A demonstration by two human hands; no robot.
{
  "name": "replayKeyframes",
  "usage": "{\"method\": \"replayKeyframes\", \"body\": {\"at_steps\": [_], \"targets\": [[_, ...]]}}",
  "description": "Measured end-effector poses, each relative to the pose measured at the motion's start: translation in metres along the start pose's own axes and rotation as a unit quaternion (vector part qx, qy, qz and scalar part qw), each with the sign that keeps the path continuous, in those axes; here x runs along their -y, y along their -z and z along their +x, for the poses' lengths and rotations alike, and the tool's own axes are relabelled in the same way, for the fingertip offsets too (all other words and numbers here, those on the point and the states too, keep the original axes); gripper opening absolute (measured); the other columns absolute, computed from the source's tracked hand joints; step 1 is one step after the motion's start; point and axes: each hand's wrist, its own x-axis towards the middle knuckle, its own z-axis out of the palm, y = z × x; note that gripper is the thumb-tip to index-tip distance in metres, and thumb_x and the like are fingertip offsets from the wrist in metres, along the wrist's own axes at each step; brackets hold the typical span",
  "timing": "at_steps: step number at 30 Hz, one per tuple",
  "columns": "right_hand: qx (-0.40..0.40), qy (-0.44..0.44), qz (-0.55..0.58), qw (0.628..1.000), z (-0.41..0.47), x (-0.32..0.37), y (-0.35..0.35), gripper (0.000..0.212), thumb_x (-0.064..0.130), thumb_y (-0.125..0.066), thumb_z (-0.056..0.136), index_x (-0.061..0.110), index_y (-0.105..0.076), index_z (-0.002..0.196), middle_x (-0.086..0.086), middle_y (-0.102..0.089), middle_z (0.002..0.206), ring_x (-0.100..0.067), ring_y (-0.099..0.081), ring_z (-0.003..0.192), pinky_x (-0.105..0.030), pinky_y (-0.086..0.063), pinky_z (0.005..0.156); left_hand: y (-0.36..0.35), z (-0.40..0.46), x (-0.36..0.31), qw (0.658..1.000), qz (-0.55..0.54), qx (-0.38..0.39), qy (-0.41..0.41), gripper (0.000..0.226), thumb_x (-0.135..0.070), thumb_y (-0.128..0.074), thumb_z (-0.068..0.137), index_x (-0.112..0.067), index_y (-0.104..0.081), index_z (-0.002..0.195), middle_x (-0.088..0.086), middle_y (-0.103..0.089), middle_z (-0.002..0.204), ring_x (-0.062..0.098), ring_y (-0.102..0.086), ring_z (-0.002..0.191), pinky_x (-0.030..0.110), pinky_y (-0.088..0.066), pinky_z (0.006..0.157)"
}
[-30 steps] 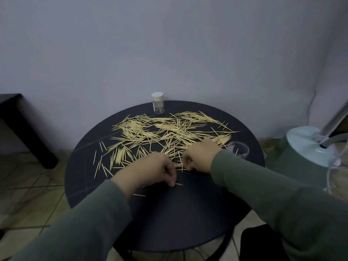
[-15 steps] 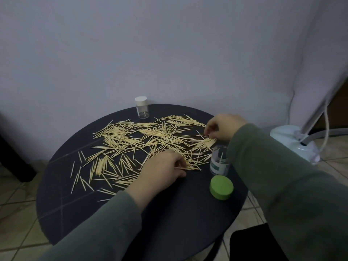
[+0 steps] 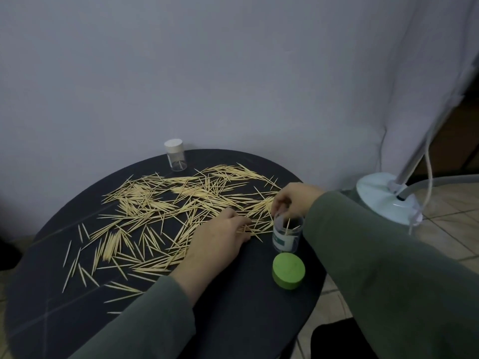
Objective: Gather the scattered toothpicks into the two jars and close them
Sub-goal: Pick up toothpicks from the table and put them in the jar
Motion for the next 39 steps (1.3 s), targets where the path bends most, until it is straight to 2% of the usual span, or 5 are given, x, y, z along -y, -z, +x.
{"method": "replayKeyframes", "body": {"at_steps": [10,17,25,33,39], "targets": [[-0.049,0.044,0.036,0.997,0.017,0.018,-0.017,0.006,0.03,-0.076,0.081,0.031,-0.072,0.086,0.011,-0.067,0.093,-0.01,-0.061,0.093,-0.031,-0.053,0.086,0.003,0.008,0.015,0.998,0.018,-0.023,0.053,0.031,-0.048,-0.049,0.096,-0.038,-0.061,0.122,-0.014,-0.053,0.118,0.008,-0.056,0.107,0.027,-0.048,0.08],[0.004,0.038,0.0,0.999,0.006,-0.001,0.003,0.024,0.023,-0.083,0.072,0.03,-0.069,0.09,0.01,-0.064,0.089,-0.012,-0.059,0.091,-0.029,-0.049,0.084,0.01,0.013,0.007,0.999,0.027,0.032,0.003,0.034,-0.036,-0.052,0.097,-0.036,-0.054,0.131,-0.016,-0.044,0.132,0.01,-0.051,0.118,0.03,-0.047,0.088],[-0.056,0.059,0.003,0.997,0.014,-0.001,-0.019,0.008,0.026,-0.074,0.082,0.031,-0.071,0.087,0.01,-0.065,0.097,-0.013,-0.06,0.099,-0.03,-0.05,0.09,0.008,0.014,0.012,0.997,0.067,0.02,0.034,0.028,-0.032,-0.05,0.097,-0.035,-0.058,0.124,-0.013,-0.052,0.126,0.013,-0.054,0.113,0.031,-0.049,0.085],[-0.105,0.129,-0.138,0.976,0.02,0.006,-0.017,0.035,0.038,-0.065,0.089,0.033,-0.063,0.124,0.01,-0.057,0.13,-0.015,-0.046,0.124,-0.038,-0.033,0.105,0.006,0.013,0.011,0.992,0.118,0.026,0.034,0.032,-0.032,-0.044,0.1,-0.029,-0.054,0.13,-0.005,-0.051,0.123,0.018,-0.053,0.114,0.033,-0.046,0.081],[-0.115,0.166,-0.209,0.957,0.023,-0.002,-0.024,0.036,0.039,-0.051,0.097,0.033,-0.057,0.132,0.009,-0.055,0.131,-0.014,-0.045,0.121,-0.032,-0.028,0.098,0.006,0.015,0.009,0.992,0.113,0.027,0.048,0.027,-0.035,-0.045,0.1,-0.028,-0.06,0.121,-0.005,-0.052,0.117,0.019,-0.053,0.111,0.035,-0.047,0.081]]}}
